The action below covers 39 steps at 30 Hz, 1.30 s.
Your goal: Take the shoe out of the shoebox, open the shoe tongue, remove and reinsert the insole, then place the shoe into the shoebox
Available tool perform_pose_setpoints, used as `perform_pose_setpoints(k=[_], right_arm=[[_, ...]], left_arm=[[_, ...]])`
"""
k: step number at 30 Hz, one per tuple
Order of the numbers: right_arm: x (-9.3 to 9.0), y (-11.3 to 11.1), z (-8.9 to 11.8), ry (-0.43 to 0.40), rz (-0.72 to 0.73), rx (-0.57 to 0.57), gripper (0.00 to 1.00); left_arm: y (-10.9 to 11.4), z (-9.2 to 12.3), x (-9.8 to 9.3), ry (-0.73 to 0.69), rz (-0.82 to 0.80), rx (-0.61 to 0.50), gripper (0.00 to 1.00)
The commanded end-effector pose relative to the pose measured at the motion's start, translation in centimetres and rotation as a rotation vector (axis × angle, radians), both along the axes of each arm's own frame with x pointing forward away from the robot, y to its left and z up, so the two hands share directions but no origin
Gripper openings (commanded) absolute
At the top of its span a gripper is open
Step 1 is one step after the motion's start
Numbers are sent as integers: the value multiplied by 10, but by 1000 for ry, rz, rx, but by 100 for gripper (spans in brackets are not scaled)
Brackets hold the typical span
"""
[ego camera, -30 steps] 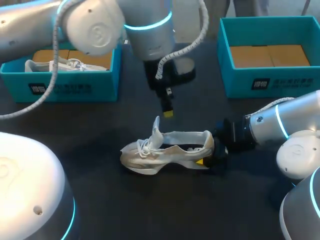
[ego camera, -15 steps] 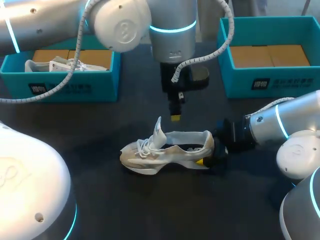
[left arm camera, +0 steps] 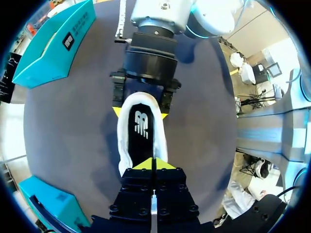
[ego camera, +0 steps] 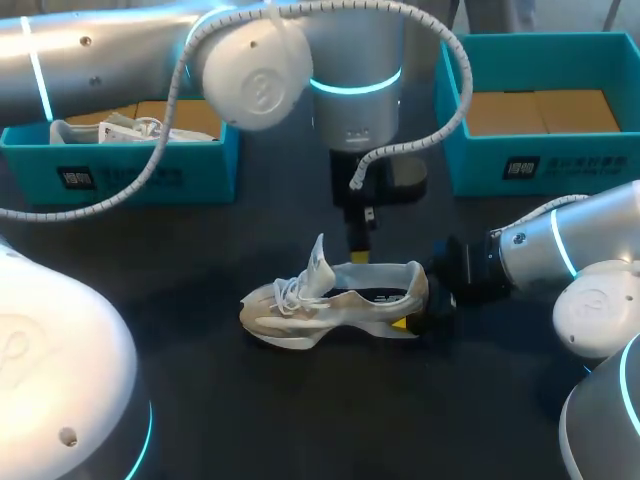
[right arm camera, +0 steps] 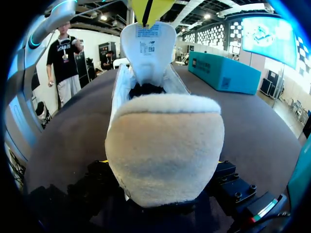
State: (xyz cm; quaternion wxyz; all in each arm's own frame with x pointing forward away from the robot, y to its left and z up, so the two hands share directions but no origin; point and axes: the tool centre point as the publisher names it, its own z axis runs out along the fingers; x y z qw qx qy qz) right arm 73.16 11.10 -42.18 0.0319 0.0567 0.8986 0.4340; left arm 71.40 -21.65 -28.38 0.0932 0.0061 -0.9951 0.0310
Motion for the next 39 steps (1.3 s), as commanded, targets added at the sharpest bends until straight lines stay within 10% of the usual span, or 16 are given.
perform_pose_setpoints(k=[1, 39], right_arm=[[-1, -1, -3, 0, 0, -3, 0], [-1, -1, -3, 0, 0, -3, 0]], left_arm=[[1, -14, -5, 1, -20, -13, 0], [-7, -88, -7, -16, -121, -55, 0]])
